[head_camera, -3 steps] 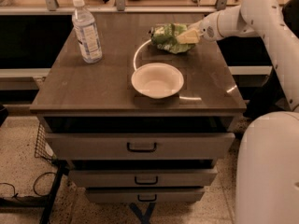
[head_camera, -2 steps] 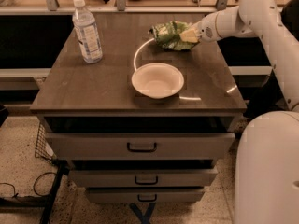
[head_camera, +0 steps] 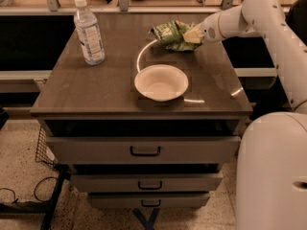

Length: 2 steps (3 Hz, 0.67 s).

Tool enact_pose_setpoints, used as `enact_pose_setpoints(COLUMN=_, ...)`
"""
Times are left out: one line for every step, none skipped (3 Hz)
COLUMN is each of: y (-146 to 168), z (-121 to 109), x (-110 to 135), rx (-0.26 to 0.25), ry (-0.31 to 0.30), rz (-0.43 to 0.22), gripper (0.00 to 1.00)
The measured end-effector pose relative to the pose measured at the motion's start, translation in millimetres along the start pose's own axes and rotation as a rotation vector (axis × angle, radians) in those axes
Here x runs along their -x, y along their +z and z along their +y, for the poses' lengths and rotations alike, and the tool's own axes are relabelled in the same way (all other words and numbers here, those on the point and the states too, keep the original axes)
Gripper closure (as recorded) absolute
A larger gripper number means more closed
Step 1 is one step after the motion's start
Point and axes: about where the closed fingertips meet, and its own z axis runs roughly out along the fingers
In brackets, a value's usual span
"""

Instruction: Place green jalapeno chip bag into paper bowl

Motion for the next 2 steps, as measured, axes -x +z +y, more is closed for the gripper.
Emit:
enact_pose_setpoints(y=-4, z=16, x=34, rx=0.027, ry=-0.017, rz=0.006, gripper=1.0)
enact_pose_setpoints(y=-19, z=35, x=74, rx=0.022, ry=-0.063, rz=0.019, gripper=1.0)
